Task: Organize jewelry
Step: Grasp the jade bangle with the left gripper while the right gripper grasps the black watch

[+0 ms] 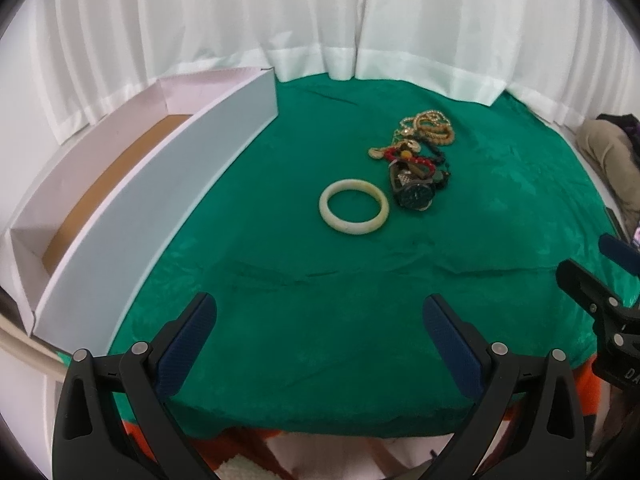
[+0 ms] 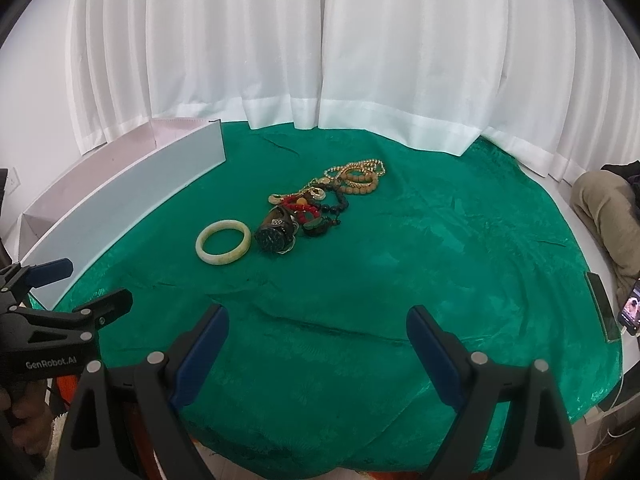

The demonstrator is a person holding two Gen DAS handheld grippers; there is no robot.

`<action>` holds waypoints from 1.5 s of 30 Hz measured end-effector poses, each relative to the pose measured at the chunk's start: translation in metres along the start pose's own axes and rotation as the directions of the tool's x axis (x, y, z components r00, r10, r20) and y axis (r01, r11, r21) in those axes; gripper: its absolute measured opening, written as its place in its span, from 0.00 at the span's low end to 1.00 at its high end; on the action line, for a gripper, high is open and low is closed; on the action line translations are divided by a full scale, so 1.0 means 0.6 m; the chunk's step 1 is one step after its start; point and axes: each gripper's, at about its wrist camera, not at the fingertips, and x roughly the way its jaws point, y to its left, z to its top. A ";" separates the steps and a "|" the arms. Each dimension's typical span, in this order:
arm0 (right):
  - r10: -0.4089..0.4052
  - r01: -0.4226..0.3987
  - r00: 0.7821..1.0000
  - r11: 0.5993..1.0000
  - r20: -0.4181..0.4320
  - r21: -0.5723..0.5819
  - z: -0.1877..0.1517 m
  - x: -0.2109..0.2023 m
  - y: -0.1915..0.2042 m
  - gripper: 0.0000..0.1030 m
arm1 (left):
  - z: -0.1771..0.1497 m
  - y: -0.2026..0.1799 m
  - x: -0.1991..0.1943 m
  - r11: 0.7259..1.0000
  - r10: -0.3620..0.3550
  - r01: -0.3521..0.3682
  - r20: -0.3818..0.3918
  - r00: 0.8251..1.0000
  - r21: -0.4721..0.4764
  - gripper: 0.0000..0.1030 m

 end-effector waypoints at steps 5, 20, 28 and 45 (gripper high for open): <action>0.002 -0.002 1.000 1.000 -0.013 0.000 0.003 0.011 -0.001 0.90 | 0.043 0.015 0.035 1.000 -0.028 0.028 -0.012 1.000 -0.009 1.00; 0.003 -0.001 0.999 0.999 -0.045 0.052 -0.005 0.031 -0.038 0.90 | 0.122 -0.006 0.280 0.999 0.008 0.003 -0.234 0.972 0.050 0.69; 0.012 -0.009 0.998 0.998 -0.055 0.066 -0.006 0.041 -0.041 0.90 | 0.112 -0.021 0.258 0.994 -0.037 0.060 -0.239 0.970 0.092 0.08; 0.282 -0.243 0.949 0.939 -0.141 0.244 0.065 0.173 -0.060 0.89 | 0.059 0.128 0.205 0.985 -0.113 0.079 -0.218 0.969 -0.156 0.08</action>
